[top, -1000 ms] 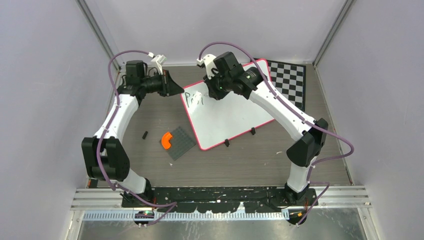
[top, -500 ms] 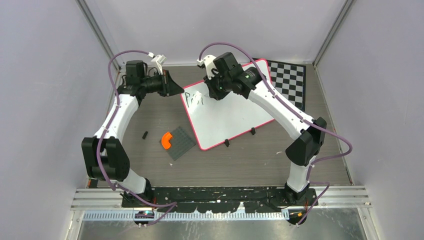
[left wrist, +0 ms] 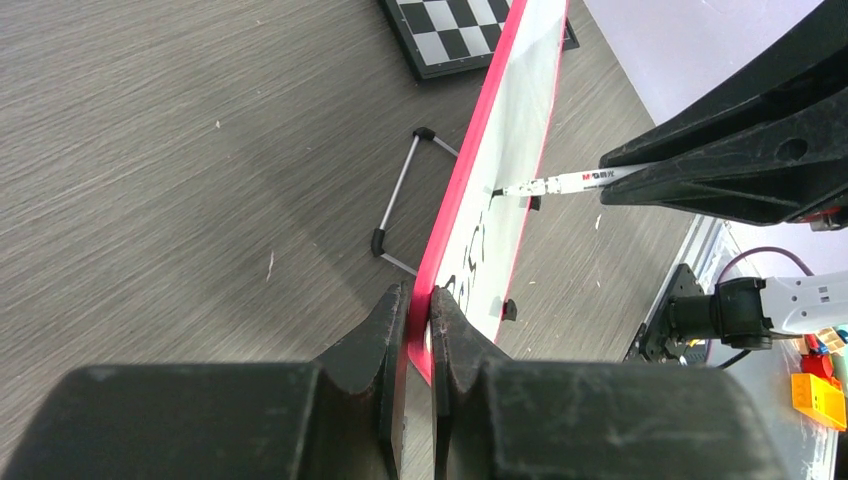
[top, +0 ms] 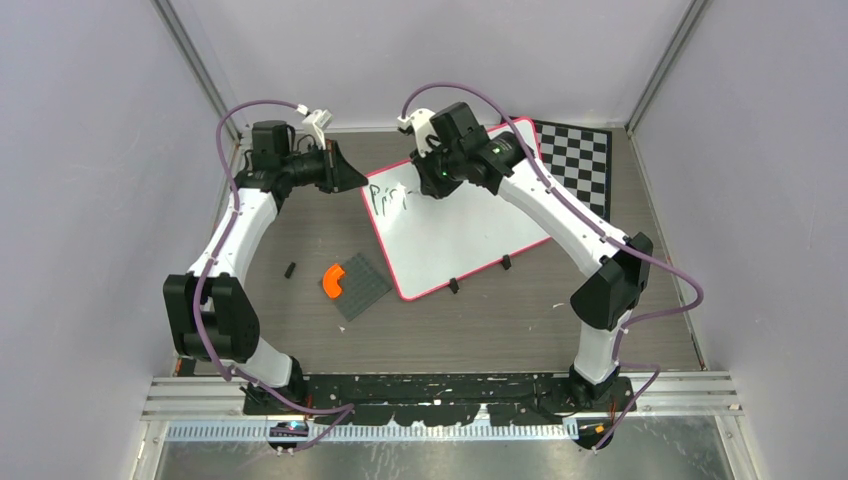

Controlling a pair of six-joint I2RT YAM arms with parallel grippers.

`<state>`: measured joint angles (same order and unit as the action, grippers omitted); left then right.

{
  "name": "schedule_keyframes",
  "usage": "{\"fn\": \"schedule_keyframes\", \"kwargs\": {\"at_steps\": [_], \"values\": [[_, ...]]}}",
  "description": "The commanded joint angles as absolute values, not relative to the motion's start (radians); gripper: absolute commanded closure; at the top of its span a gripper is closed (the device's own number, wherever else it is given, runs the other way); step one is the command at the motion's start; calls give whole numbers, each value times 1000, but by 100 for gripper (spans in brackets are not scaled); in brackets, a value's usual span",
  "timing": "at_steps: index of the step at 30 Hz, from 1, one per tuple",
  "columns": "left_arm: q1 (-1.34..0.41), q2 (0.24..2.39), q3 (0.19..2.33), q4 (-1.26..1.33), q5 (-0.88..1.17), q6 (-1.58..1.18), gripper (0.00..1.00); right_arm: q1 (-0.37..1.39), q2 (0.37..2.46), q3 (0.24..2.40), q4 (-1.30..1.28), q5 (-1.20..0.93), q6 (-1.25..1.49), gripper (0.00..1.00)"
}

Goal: Write a sentence on the whiteboard

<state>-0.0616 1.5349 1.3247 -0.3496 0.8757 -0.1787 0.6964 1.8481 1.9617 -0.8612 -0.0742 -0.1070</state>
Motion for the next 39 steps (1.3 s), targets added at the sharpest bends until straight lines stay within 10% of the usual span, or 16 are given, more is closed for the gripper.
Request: {"fn": "schedule_keyframes", "kwargs": {"at_steps": [1, 39], "values": [[-86, 1523, 1352, -372, 891, -179, 100, 672, 1820, 1991, -842, -55, -120, 100], [-91, 1525, 1360, -386, 881, -167, 100, 685, 1783, 1893, -831, -113, -105, 100]]}}
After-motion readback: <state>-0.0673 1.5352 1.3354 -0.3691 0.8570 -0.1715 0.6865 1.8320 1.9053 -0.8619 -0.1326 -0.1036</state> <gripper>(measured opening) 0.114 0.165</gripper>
